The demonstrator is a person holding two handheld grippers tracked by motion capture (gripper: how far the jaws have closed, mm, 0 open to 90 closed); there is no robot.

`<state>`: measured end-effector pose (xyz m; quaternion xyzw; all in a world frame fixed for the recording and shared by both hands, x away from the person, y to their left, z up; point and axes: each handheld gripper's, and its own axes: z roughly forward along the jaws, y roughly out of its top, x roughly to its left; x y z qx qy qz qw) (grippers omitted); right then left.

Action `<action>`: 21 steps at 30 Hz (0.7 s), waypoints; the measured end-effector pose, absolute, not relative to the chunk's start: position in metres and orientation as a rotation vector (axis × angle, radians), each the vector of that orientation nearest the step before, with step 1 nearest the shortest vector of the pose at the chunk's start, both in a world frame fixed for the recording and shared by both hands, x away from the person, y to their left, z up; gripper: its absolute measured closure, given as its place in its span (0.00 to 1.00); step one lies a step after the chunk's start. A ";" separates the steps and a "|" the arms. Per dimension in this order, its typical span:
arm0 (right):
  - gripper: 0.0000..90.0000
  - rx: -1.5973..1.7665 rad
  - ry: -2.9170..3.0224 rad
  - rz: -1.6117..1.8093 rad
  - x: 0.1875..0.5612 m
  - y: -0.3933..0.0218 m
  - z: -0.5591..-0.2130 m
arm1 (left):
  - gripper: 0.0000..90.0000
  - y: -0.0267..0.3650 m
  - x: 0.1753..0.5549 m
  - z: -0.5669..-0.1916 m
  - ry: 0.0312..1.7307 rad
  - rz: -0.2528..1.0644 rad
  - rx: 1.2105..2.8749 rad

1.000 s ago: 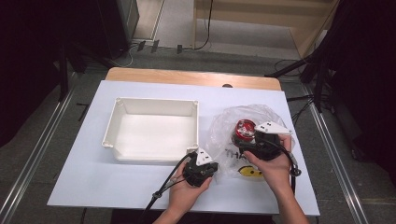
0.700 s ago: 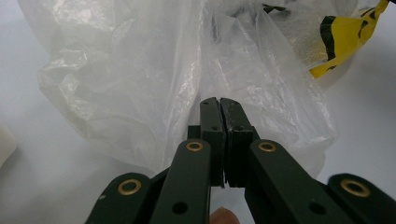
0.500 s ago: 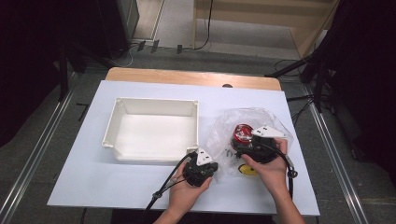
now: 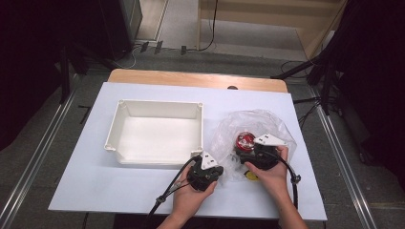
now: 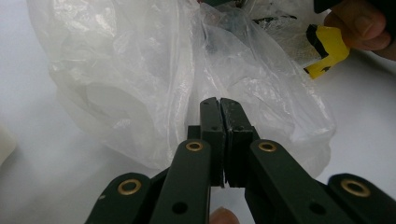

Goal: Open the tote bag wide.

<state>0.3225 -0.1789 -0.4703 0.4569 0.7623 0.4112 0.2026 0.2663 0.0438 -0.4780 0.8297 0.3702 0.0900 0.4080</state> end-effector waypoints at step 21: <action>0.20 1.217 2.045 1.259 0.314 -0.188 -0.439 | 0.99 0.044 0.267 -0.478 0.941 0.218 2.085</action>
